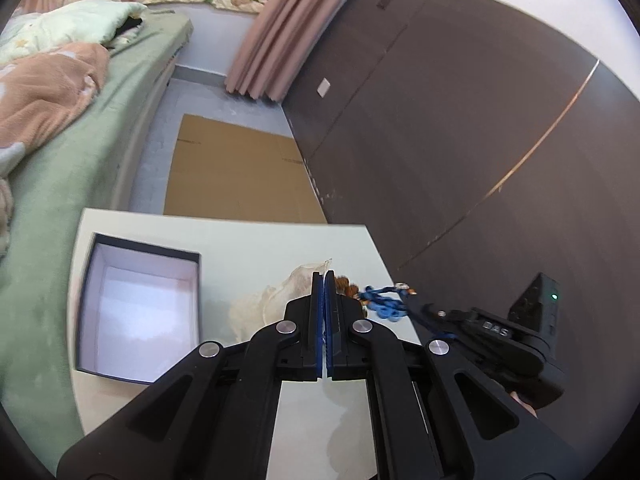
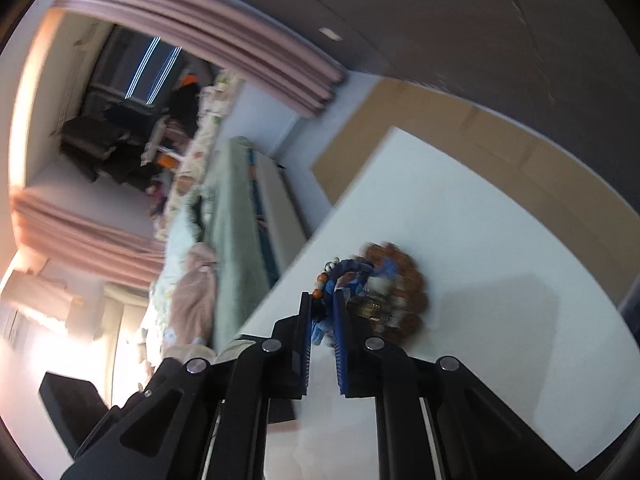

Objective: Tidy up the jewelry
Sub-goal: 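Lift the blue bracelet with the right tool and drop it into the black box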

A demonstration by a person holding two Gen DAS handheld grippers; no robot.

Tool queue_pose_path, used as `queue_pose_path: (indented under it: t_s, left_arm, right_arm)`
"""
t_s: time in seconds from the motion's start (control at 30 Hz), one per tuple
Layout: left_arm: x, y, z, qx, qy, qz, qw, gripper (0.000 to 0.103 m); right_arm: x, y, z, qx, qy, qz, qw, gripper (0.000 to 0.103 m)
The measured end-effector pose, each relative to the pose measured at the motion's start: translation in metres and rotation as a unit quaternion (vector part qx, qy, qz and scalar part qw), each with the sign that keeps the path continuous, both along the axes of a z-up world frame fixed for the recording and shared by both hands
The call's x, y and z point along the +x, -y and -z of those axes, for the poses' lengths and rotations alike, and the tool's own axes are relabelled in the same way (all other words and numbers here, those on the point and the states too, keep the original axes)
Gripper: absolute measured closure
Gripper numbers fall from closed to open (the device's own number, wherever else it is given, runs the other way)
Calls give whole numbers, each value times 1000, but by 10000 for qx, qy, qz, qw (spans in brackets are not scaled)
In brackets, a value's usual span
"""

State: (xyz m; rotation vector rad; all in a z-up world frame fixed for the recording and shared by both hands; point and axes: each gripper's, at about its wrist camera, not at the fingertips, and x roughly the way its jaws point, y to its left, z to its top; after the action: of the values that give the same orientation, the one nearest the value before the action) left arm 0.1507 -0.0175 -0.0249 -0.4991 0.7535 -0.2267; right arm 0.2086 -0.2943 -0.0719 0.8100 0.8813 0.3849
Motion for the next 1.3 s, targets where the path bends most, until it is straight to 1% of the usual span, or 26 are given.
queue_pose_path:
  t_s: [0.1, 0.2, 0.23, 0.33, 0.43, 0.47, 0.53, 0.6, 0.67, 0.7, 0.73, 0.77, 0.8, 0.83, 0.9, 1.03, 1.07, 1.1, 1.13, 1.17, 1.2, 1.23, 1.27, 1.3]
  left_arm:
    - [-7, -18, -9, -74, 126, -178, 9997, 101]
    - [-15, -36, -15, -138, 204, -365, 9990, 101]
    - [-17, -42, -15, -145, 220, -410, 9988, 101]
    - [-22, -56, -13, -161, 203, -510, 9984, 101]
    - [-24, -69, -9, -173, 146, -615, 9978, 101]
    - [-25, -72, -8, -172, 129, -638, 9977, 101]
    - [-25, -76, -6, -166, 112, -662, 9976, 101]
    - [-24, -82, -1, -180, 68, -704, 9973, 101]
    - [-23, -87, 5, -231, -1, -783, 9967, 100]
    - [-20, -91, 9, -256, -96, -837, 9961, 94]
    - [-20, -93, 11, -262, -156, -871, 9957, 84]
    - [-20, -98, 13, -255, -229, -969, 9947, 51]
    - [-23, -102, 11, -251, -202, -1105, 9934, 28]
    - [-27, -106, 10, -255, -107, -1220, 9921, 26]
    - [-33, -114, 4, -221, 25, -1352, 9906, 26]
    - [-37, -126, 3, -163, -22, -1575, 9874, 26]
    - [-38, -129, 5, -142, -66, -1639, 9863, 25]
    - [-39, -132, 5, -152, -92, -1675, 9857, 24]
    - [-39, -134, 6, -170, -110, -1707, 9851, 23]
    - [-41, -138, 7, -193, -125, -1757, 9842, 22]
    - [-42, -139, 7, -185, -140, -1789, 9836, 21]
    - [-42, -140, 8, -153, -161, -1816, 9831, 20]
    - [-43, -139, 9, -111, -190, -1821, 9830, 20]
    - [-42, -139, 10, -91, -212, -1813, 9832, 19]
  right_arm:
    - [0, -14, -21, -145, 239, -206, 9994, 93]
    - [2, -39, -43, -317, 452, -472, 9974, 93]
    - [3, -50, -50, -310, 476, -595, 9966, 93]
    - [7, -76, -62, 17, 589, -1022, 9930, 93]
    - [3, -92, -62, 195, 687, -1246, 9896, 93]
    - [3, -92, -62, 195, 687, -1246, 9896, 93]
    - [1, -100, -55, 313, 693, -1362, 9878, 93]
    - [1, -111, -44, 358, 535, -1456, 9872, 93]
    - [-3, -121, -38, 332, 474, -1585, 9857, 93]
    - [-4, -124, -34, 301, 456, -1629, 9851, 93]
    - [-5, -129, -33, 299, 454, -1677, 9843, 93]
    - [-5, -130, -31, 324, 461, -1700, 9838, 93]
    - [-5, -132, -29, 350, 473, -1729, 9832, 93]
    - [-6, -137, -29, 362, 485, -1771, 9823, 93]
    - [-4, -141, -25, 353, 478, -1848, 9810, 93]
    - [-5, -153, -23, 377, 460, -2010, 9778, 92]
    - [-4, -157, -23, 393, 454, -2070, 9765, 90]
    - [-3, -159, -21, 460, 455, -2141, 9747, 89]
    - [-2, -163, -20, 525, 462, -2226, 9724, 87]
    - [0, -170, -16, 470, 395, -2359, 9698, 63]
    - [3, -175, -11, 357, 244, -2415, 9694, 42]
    - [5, -174, -6, 277, 111, -2356, 9714, 18]
    - [3, -169, -2, 215, 43, -2178, 9757, 18]
    - [1, -164, -2, 208, 62, -2103, 9774, 18]
